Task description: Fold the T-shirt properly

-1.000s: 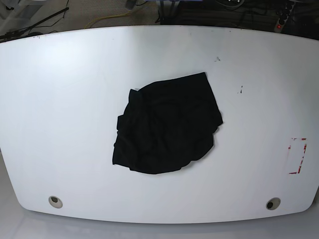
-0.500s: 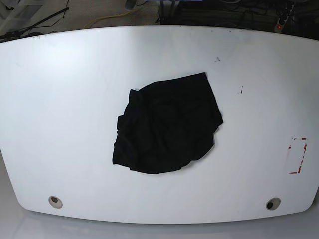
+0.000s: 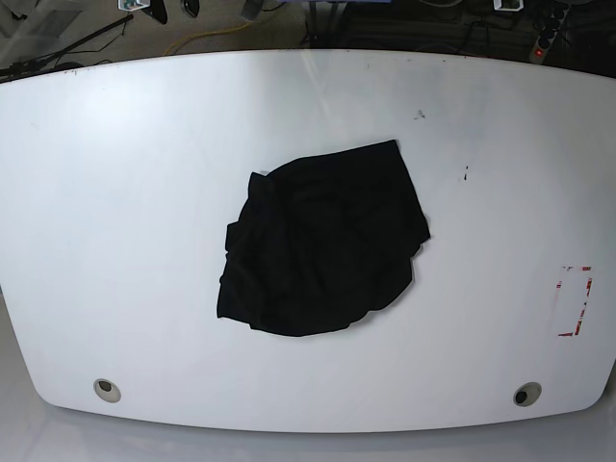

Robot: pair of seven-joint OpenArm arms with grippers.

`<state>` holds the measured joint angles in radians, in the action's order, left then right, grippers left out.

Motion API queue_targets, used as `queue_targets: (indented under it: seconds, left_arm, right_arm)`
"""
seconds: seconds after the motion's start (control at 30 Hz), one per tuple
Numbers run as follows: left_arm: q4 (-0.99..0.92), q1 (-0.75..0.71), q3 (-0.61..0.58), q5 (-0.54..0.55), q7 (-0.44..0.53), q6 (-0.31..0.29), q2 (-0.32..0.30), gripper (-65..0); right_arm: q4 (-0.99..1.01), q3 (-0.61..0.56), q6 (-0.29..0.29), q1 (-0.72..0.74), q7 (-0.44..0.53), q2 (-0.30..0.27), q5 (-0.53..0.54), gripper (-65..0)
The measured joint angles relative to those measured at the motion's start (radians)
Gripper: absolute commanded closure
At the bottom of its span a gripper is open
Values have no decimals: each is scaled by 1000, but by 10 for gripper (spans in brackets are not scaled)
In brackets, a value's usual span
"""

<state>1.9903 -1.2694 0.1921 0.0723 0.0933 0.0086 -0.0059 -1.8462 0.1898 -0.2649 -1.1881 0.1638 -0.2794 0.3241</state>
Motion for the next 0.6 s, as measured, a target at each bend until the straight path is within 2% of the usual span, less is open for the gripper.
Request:
queue_targets:
  seconds: [0.27,0.47,0.6]
  left_arm:
    - [0,126,-5,-2,2,-8,0,-525]
    - [-3,221,-4,-5,-26,-5,-25,-619]
    - [-3,300,-3,-5,-108,-5,-33,-622]
  right_arm:
    - [-45,29,3,119,-19,0,48,-312]
    - [-97,25,-5,227,-151,14,55,-314]
    - [-101,26,3,310,-216,8,105,-314]
